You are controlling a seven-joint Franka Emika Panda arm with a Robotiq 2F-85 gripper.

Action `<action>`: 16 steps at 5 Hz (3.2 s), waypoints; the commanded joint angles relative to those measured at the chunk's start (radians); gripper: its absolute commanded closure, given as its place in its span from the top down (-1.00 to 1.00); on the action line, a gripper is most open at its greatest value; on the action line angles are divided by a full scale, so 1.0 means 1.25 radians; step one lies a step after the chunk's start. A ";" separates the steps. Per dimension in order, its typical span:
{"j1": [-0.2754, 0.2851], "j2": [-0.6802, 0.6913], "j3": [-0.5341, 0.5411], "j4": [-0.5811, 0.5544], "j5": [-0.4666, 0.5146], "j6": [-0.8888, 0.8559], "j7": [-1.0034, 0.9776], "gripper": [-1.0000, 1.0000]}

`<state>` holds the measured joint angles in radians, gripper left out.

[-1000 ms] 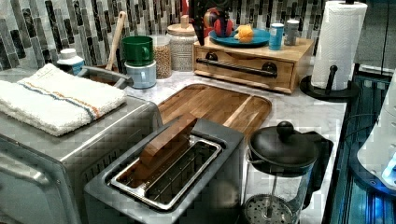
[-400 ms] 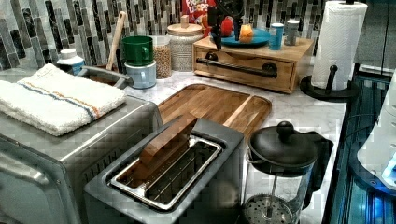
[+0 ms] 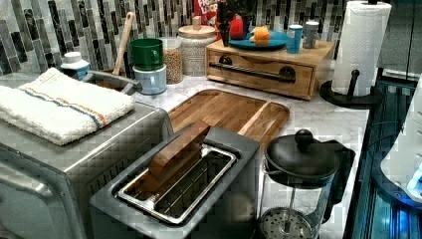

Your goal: Open the drawer.

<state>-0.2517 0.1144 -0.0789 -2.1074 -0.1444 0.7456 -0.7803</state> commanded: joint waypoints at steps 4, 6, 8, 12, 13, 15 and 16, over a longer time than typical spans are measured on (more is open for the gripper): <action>-0.003 0.114 -0.008 -0.050 0.013 0.119 -0.002 1.00; 0.018 0.162 -0.022 -0.056 0.026 0.174 -0.001 1.00; 0.008 0.176 -0.002 -0.068 0.039 0.206 -0.034 1.00; 0.031 0.193 0.148 -0.074 0.179 0.189 -0.082 1.00; 0.062 0.205 0.159 -0.088 0.169 0.233 -0.028 1.00; 0.152 0.151 0.141 -0.158 0.099 0.248 0.179 1.00; 0.216 0.110 0.098 -0.184 0.053 0.212 0.262 1.00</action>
<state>-0.1296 0.3254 -0.0082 -2.2461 -0.0724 1.0312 -0.5815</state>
